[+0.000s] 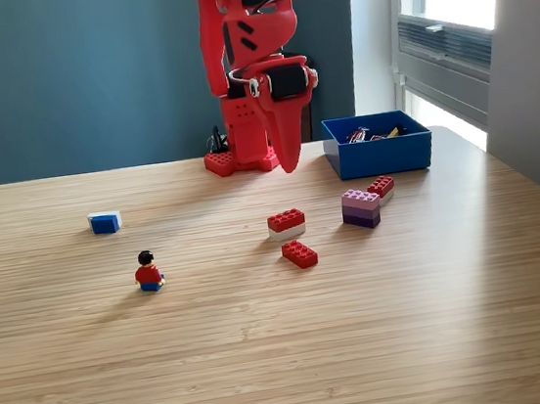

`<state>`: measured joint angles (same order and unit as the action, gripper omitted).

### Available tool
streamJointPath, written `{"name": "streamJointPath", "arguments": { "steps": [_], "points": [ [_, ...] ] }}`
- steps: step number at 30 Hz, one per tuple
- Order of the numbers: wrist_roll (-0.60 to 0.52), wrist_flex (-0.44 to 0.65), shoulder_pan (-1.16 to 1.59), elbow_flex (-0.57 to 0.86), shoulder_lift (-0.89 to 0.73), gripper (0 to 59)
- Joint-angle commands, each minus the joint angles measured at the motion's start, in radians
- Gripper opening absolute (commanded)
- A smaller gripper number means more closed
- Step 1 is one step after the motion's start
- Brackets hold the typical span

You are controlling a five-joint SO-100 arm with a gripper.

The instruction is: Grasp a lego block and put it in the bin.

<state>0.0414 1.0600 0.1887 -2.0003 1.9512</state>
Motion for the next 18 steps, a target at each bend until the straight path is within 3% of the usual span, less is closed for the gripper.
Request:
{"name": "streamJointPath", "arguments": {
  "steps": [1,18],
  "points": [
    [0.009,-0.011,-0.031,0.020,0.060,0.1],
    [0.020,-0.112,-0.087,-0.017,0.060,0.0]
  ]
}}
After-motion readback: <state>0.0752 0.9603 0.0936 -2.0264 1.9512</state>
